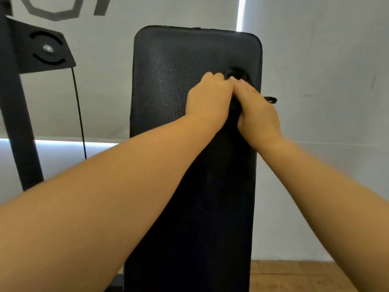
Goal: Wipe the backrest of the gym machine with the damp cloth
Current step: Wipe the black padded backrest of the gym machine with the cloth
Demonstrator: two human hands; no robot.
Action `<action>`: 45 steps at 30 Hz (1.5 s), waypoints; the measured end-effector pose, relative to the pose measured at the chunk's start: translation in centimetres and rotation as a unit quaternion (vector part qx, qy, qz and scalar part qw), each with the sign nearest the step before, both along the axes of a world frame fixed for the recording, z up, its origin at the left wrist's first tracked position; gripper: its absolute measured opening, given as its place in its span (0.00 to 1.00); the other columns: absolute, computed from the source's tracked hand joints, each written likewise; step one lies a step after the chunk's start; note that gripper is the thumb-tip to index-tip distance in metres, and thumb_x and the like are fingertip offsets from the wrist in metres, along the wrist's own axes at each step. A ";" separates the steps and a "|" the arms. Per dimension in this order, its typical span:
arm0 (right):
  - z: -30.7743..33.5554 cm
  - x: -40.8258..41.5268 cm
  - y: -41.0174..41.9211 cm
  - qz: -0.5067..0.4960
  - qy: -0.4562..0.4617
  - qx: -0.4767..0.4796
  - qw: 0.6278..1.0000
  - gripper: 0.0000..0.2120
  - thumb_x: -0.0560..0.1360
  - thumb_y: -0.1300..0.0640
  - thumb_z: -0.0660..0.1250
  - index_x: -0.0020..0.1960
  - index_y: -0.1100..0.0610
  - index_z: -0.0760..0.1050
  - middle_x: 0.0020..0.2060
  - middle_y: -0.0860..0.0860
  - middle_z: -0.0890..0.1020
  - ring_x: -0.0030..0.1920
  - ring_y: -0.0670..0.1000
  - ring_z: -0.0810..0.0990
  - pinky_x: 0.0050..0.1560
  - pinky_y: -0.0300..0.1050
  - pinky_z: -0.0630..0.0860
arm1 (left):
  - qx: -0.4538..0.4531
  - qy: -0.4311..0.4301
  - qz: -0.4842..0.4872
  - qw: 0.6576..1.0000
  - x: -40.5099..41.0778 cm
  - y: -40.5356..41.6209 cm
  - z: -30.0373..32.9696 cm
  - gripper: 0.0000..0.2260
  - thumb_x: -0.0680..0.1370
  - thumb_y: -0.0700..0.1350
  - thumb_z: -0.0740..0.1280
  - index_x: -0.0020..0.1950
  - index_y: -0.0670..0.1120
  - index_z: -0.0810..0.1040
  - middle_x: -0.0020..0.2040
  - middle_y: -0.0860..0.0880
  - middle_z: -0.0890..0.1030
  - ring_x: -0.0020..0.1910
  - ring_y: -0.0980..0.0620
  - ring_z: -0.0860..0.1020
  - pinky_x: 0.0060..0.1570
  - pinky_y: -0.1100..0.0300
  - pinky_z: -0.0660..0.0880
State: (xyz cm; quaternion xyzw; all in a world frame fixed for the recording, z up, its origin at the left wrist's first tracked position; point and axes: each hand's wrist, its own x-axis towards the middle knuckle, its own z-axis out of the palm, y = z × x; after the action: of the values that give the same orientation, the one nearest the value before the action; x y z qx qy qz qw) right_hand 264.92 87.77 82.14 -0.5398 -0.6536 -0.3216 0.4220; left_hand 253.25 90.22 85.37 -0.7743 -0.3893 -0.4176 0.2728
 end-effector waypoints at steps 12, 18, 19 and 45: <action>7.7 2.6 1.0 -0.051 -0.028 -0.025 0.998 0.28 0.74 0.69 0.55 0.72 0.53 0.62 0.63 0.54 0.75 0.61 0.59 0.73 0.55 0.47 0.69 | 0.029 -0.036 -0.013 0.999 3.0 1.3 5.8 0.17 0.79 0.39 0.60 0.69 0.43 0.67 0.62 0.44 0.71 0.63 0.46 0.67 0.51 0.55 0.70; 5.6 1.7 2.0 0.029 0.086 0.024 0.996 0.28 0.74 0.70 0.54 0.71 0.54 0.66 0.65 0.51 0.74 0.65 0.51 0.71 0.63 0.38 0.65 | 0.025 -0.040 -0.023 0.999 2.6 1.1 4.5 0.13 0.79 0.40 0.59 0.64 0.43 0.71 0.61 0.44 0.71 0.61 0.47 0.68 0.44 0.59 0.64; 4.9 1.6 2.0 0.039 0.094 0.031 0.994 0.27 0.73 0.70 0.54 0.70 0.54 0.67 0.65 0.51 0.74 0.65 0.51 0.72 0.64 0.40 0.66 | 0.023 -0.037 -0.023 0.999 2.4 0.9 4.3 0.13 0.80 0.40 0.58 0.63 0.43 0.72 0.61 0.45 0.71 0.61 0.47 0.68 0.44 0.59 0.64; -15.5 -3.4 -1.0 0.062 0.003 0.066 0.996 0.16 0.79 0.61 0.51 0.57 0.61 0.76 0.65 0.57 0.74 0.69 0.53 0.66 0.71 0.43 0.60 | 0.042 0.074 -0.131 0.988 -5.4 -1.0 -14.2 0.10 0.71 0.40 0.60 0.44 0.44 0.80 0.39 0.48 0.79 0.38 0.48 0.76 0.36 0.58 0.75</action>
State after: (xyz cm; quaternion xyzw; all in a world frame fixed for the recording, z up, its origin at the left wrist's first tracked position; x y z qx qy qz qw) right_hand 261.50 86.76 66.62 -0.4701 -0.6616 -0.3355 0.4782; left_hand 247.83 89.18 71.13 -0.8351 -0.2456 -0.4073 0.2763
